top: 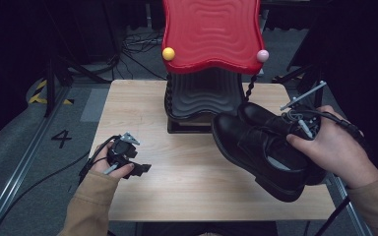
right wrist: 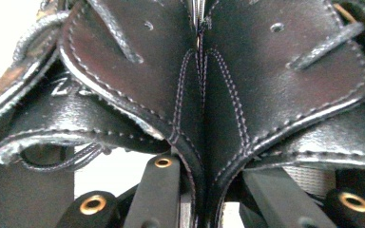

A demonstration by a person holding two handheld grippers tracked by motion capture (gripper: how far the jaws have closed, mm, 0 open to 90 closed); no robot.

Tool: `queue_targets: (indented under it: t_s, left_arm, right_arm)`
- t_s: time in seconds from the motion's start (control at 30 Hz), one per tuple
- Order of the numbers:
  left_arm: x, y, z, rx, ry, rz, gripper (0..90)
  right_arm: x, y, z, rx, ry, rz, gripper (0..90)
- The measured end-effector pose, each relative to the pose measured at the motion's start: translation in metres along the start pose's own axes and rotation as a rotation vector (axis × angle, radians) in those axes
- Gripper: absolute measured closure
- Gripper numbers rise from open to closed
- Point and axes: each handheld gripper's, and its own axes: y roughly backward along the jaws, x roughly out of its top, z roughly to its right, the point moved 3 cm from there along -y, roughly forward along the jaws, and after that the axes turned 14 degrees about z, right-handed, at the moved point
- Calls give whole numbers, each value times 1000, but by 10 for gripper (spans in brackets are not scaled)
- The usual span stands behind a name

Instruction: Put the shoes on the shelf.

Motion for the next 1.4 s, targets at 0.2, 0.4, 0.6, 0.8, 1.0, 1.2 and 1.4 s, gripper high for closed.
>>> queue_targets:
  t_s: [0.2, 0.4, 0.6, 0.8, 1.0, 1.2, 1.4]
  left_arm:
    - [-1, 0, -2, 0, 6, 2, 279]
    - [-8, -3, -11, 16, 39, -2, 279]
    - [-11, 3, -11, 30, 52, 17, 278]
    - [-13, 5, -11, 32, 63, 28, 278]
    - [-17, 8, -11, 34, 71, 26, 278]
    - [-18, 10, -14, 33, 74, 30, 278]
    - [-17, 7, -14, 20, 63, 21, 277]
  right_arm:
    - [10, 17, 3, -8, -10, 16, 817]
    - [19, 35, 5, -21, -10, 11, 817]
    - [30, 59, 5, -22, -22, 35, 817]
    - [41, 79, 4, -19, -27, 45, 817]
    - [60, 106, 1, -33, -45, 69, 817]
    - [83, 124, -4, -48, -53, 93, 817]
    - [110, 133, -10, -68, -65, 139, 817]
